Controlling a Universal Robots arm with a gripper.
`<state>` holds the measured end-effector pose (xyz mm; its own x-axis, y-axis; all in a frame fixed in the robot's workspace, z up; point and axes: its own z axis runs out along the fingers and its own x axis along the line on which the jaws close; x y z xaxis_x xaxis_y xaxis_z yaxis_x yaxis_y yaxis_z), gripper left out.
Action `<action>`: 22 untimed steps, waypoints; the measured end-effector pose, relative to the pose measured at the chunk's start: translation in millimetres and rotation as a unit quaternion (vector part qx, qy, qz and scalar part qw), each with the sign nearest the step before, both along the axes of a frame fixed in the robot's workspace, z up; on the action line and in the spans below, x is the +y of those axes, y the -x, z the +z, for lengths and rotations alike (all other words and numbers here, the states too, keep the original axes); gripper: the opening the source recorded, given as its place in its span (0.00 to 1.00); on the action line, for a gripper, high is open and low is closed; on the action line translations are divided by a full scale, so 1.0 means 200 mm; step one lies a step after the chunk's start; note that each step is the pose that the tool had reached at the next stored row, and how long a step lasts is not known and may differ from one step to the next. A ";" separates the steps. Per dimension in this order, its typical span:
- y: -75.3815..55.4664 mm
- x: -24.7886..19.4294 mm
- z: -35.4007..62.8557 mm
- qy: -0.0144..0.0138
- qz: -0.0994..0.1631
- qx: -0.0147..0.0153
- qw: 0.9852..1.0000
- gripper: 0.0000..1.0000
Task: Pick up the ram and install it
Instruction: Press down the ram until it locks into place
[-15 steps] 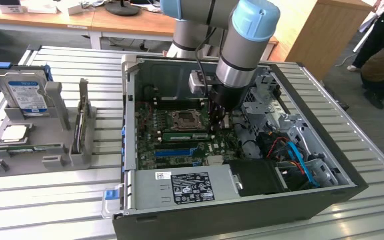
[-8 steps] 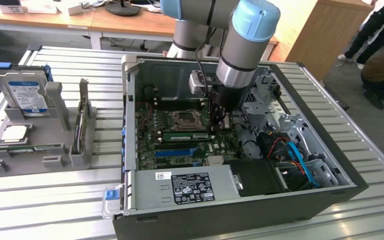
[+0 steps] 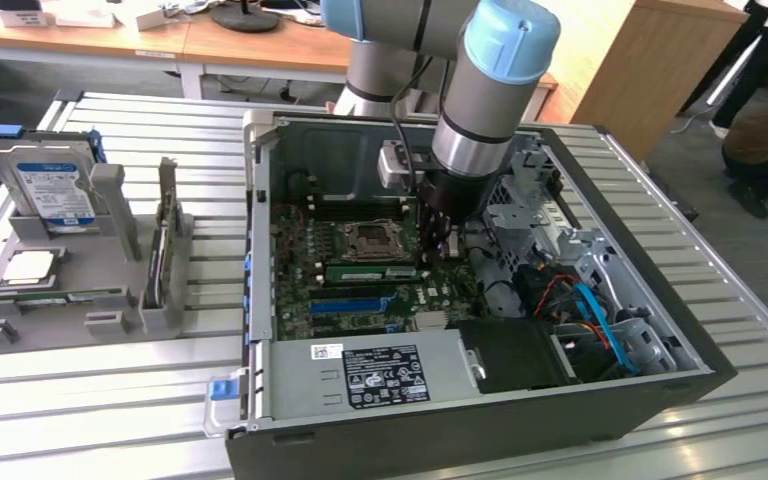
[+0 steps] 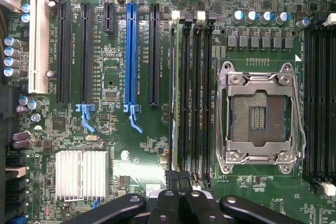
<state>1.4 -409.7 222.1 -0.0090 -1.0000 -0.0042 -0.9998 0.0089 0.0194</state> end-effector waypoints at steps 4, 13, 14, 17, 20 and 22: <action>0.00 0.001 0.008 -0.001 0.000 0.000 1.000 0.11; 0.00 0.000 0.063 0.000 0.000 0.002 1.000 0.11; 0.00 0.000 0.064 0.000 0.000 0.002 1.000 0.11; 0.00 0.000 0.064 0.000 0.000 0.002 1.000 0.11; 0.00 0.000 0.064 0.000 0.000 0.002 1.000 0.11; 0.02 0.000 0.064 0.000 0.000 0.002 1.000 0.11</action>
